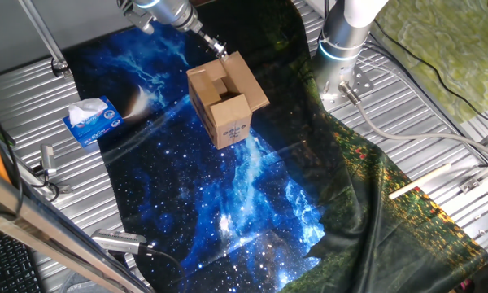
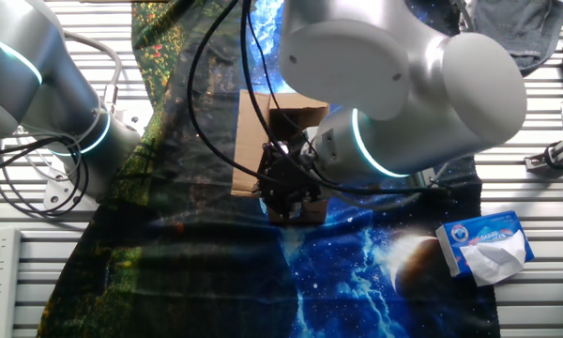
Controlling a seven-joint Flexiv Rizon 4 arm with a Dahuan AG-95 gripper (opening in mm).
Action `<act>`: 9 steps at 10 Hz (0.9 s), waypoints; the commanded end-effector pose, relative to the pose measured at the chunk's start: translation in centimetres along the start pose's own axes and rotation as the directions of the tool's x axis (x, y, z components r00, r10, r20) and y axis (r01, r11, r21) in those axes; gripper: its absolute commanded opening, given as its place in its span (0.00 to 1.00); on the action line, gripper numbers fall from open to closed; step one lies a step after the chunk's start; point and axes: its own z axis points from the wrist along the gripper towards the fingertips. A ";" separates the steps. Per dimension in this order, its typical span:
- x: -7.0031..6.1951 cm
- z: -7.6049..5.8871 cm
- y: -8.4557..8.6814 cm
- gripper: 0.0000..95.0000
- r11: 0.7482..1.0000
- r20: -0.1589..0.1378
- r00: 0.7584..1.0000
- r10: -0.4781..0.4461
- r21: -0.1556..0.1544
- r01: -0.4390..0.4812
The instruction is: Cover the box
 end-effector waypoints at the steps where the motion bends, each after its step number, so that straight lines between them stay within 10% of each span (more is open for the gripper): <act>1: -0.3 -0.1 0.1 0.00 1.000 -0.005 1.000 -0.009 0.007 0.009; 9: -1.2 -0.4 1.6 0.00 1.000 0.000 1.000 -0.016 0.027 0.016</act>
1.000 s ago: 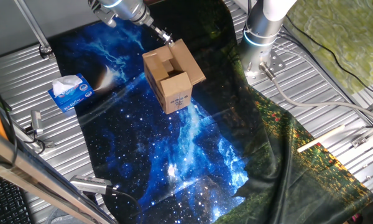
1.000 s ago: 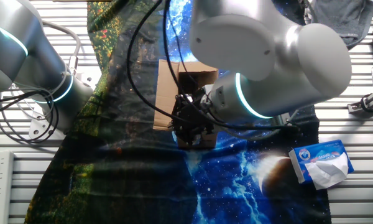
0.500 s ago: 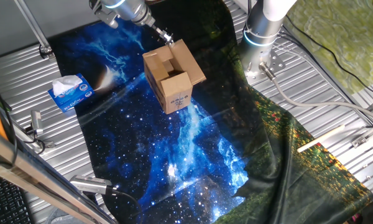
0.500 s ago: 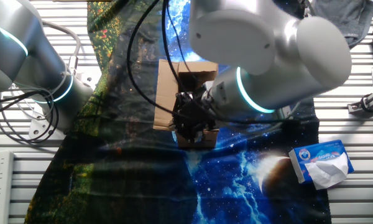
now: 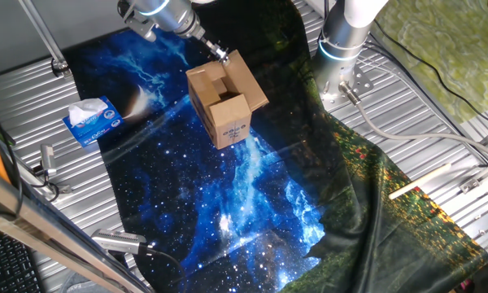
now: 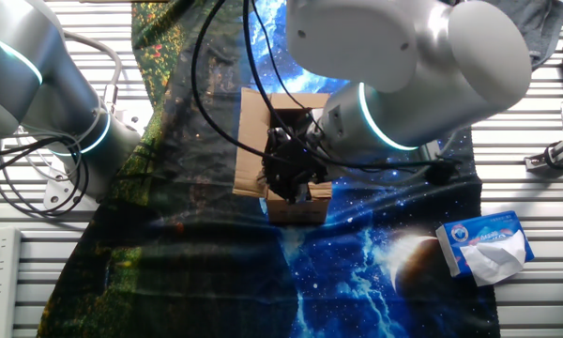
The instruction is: Cover the box
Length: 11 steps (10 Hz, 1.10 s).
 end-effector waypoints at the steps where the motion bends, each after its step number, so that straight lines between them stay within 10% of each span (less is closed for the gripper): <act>1: -0.1 0.4 -0.3 0.00 1.000 0.020 1.000 -0.013 0.006 0.013; 11: -1.8 0.0 2.6 0.20 0.999 0.055 0.998 -0.005 0.038 0.003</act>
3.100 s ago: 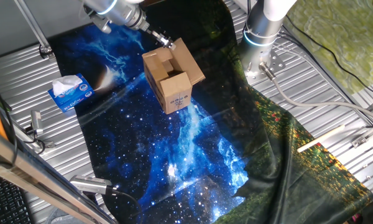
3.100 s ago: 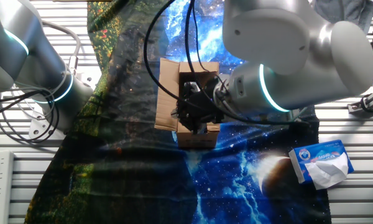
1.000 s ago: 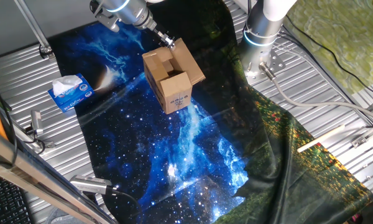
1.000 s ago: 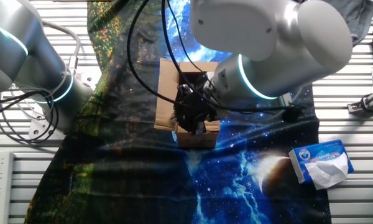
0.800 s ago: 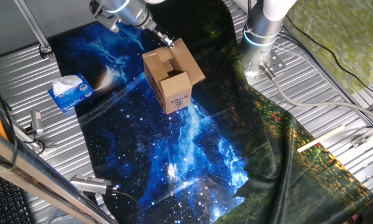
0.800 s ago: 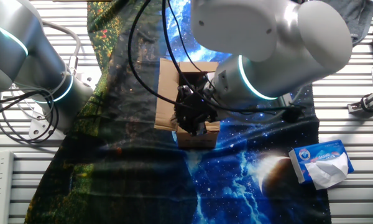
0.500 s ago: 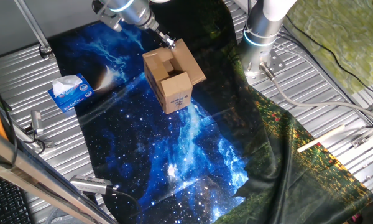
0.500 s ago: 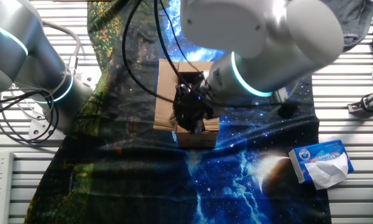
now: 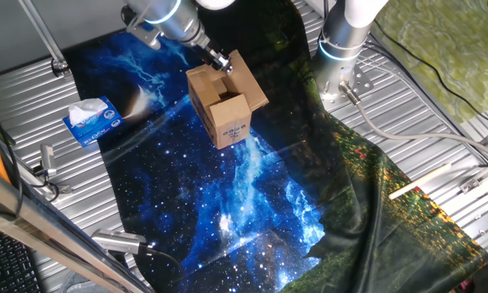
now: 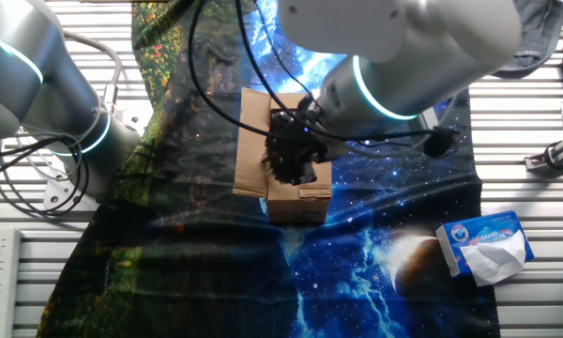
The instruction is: Cover the box
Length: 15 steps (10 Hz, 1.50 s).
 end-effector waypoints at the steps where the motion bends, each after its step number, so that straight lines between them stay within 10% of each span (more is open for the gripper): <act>1: -0.4 -0.2 0.6 0.20 1.000 0.000 1.000 0.010 0.011 -0.010; 4: -0.7 0.0 1.0 0.20 0.999 0.032 0.999 0.028 0.039 -0.029; 9: -1.3 -0.4 2.3 0.20 0.991 0.221 0.971 0.088 0.076 -0.107; 10: -1.4 -0.5 2.7 0.00 0.991 0.227 0.970 0.091 0.078 -0.112; 15: -2.0 0.1 3.3 0.00 0.990 0.262 0.963 0.068 0.099 -0.097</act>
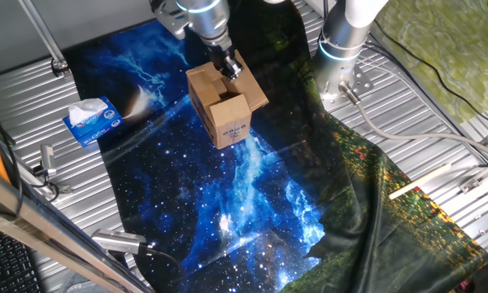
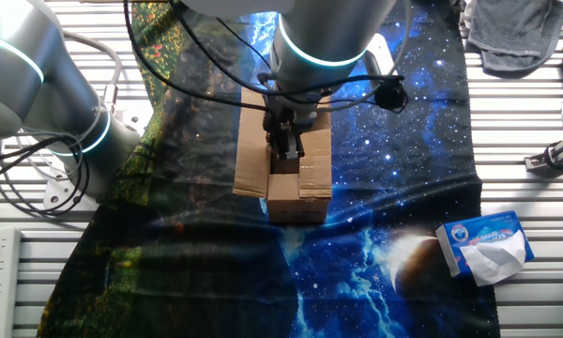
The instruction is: Cover the box
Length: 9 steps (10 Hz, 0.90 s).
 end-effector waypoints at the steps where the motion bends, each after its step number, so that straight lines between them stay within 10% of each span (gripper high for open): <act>1: 0.1 0.2 0.1 0.00 1.000 0.030 1.000 -0.007 0.012 0.006; 9: 0.1 0.2 0.0 0.00 1.000 0.015 1.000 -0.019 0.019 0.018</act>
